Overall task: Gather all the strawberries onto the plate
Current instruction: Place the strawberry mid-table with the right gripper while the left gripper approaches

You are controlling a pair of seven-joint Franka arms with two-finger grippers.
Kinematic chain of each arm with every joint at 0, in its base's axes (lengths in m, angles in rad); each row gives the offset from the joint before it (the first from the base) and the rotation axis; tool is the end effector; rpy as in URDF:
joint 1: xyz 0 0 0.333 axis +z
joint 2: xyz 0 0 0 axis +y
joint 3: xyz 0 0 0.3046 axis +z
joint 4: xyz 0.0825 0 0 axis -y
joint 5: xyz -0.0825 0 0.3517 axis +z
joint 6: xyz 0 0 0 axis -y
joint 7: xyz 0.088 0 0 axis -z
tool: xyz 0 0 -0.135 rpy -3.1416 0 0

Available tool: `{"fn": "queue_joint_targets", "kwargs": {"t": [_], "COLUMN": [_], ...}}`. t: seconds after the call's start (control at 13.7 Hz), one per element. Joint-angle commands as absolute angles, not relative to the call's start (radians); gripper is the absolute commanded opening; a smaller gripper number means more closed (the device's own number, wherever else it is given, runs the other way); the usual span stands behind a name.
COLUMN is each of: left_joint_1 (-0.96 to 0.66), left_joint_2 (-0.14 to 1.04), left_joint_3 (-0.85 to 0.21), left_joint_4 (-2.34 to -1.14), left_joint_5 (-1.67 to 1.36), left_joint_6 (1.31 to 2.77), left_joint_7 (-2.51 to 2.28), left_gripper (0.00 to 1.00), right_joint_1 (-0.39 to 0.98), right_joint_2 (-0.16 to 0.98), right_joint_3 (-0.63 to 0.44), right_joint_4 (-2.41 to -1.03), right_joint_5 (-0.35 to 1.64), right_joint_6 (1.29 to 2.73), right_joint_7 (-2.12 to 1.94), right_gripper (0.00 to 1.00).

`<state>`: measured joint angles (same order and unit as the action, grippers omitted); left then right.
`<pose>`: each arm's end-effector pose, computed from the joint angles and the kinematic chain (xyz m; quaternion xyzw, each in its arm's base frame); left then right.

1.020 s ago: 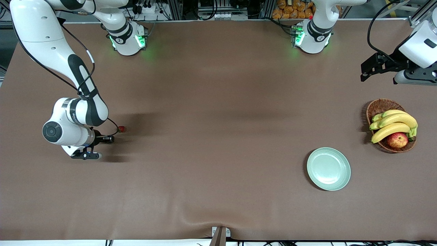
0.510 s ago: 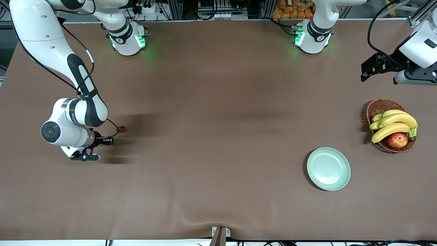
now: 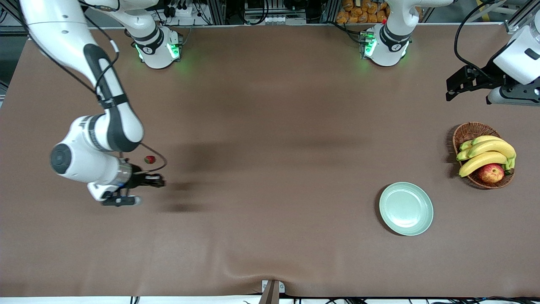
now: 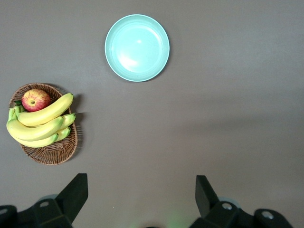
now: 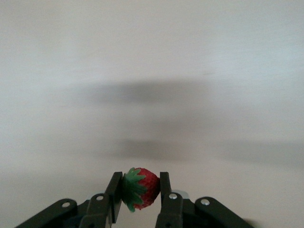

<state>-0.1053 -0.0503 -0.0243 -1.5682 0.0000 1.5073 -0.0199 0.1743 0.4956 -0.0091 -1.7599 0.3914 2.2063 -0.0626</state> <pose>0.4963 -0.0650 0.6064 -0.9985 0.0548 0.0052 0.0010 0.6138 0.1246 0.2673 -0.9882 0.0065 0.0317 0.1500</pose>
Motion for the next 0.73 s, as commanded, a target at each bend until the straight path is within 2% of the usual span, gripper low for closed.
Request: {"fn": "queue_joint_targets", "kwargs": {"t": [0.0,0.15,0.36,0.66], "left_joint_1": [-0.104,-0.103,-0.104,-0.104], "left_joint_2": [-0.041,-0.040,-0.040,-0.023], "left_joint_3": [-0.023,-0.023,-0.023,-0.023], "left_joint_4": [-1.545,-1.545,-1.545,-1.545], "left_joint_5": [-0.011,-0.011,-0.011,-0.015], "left_joint_6": [1.499,1.499,1.503,1.522], "left_joint_7": [-0.017,-0.017,-0.017,-0.020], "left_gripper": [1.00,1.00,1.00,1.00], "right_joint_1": [0.273,0.362,0.489,0.601], "right_joint_2": [0.505,0.520,0.549,0.603], "right_joint_3": [-0.015,-0.015,-0.015,-0.015], "right_joint_4": [-1.756,-1.756,-1.756,-1.756], "right_joint_5": [0.498,0.514,0.515,0.515], "right_joint_6": [2.207,2.223,2.321,2.370], "right_joint_7": [-0.009,0.038,0.156,0.224], "right_gripper": [0.20,0.20,0.20,0.22]}}
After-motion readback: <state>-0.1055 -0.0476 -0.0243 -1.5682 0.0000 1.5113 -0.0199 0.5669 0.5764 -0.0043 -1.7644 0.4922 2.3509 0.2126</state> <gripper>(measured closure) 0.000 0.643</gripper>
